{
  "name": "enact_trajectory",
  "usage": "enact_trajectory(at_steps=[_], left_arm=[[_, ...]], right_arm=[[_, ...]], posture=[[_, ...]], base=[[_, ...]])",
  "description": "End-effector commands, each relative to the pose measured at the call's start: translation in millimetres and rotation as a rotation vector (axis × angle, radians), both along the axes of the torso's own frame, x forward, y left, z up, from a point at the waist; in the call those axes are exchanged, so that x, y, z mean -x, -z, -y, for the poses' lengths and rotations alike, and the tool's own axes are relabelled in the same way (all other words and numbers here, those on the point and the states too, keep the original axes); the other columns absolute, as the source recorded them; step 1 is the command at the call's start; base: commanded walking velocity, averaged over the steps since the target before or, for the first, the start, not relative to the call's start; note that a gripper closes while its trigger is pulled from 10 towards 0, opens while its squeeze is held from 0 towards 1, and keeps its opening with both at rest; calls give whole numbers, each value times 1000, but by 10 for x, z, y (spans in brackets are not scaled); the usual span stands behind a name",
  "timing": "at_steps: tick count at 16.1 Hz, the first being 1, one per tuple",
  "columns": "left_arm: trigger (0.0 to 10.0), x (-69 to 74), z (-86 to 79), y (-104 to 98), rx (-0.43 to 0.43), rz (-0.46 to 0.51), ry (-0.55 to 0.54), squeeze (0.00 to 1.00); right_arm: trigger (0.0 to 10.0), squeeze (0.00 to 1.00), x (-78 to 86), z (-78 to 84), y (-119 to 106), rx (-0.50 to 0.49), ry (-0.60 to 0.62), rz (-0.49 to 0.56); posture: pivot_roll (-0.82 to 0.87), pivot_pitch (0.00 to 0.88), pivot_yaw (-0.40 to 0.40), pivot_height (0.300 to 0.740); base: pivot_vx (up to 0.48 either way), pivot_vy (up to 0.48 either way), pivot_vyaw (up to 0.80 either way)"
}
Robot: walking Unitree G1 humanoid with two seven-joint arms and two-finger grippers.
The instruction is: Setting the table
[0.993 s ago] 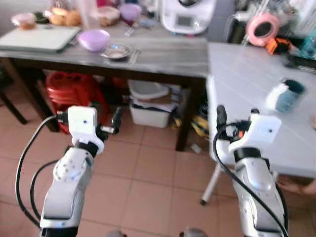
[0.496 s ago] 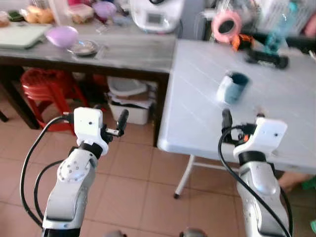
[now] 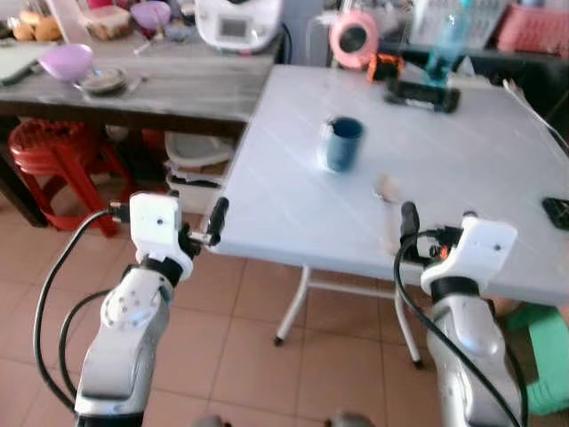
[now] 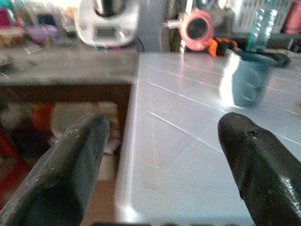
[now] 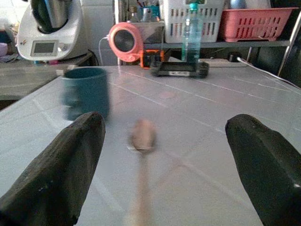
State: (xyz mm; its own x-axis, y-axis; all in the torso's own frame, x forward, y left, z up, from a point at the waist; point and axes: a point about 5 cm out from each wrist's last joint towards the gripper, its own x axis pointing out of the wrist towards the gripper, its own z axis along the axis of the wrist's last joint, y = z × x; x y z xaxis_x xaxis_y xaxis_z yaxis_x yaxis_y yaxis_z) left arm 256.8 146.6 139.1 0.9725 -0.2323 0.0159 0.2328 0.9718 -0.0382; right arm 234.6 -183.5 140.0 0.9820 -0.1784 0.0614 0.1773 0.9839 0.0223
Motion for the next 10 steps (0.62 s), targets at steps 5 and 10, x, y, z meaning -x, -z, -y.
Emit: enact_trajectory(at_steps=[5, 10], left_arm=[[10000, -2, 43, -75, 24, 24, 46, 0], [10000, -2, 62, -76, 33, 25, 55, 0]], right_arm=[[10000, 0, 9, 36, -8, 10, 24, -9], [10000, 0, 9, 59, -3, 19, 37, -16]], posture=[[-56, 0, 28, 740], [-58, 0, 28, 740]], base=[[107, 0, 0], [372, 0, 94]])
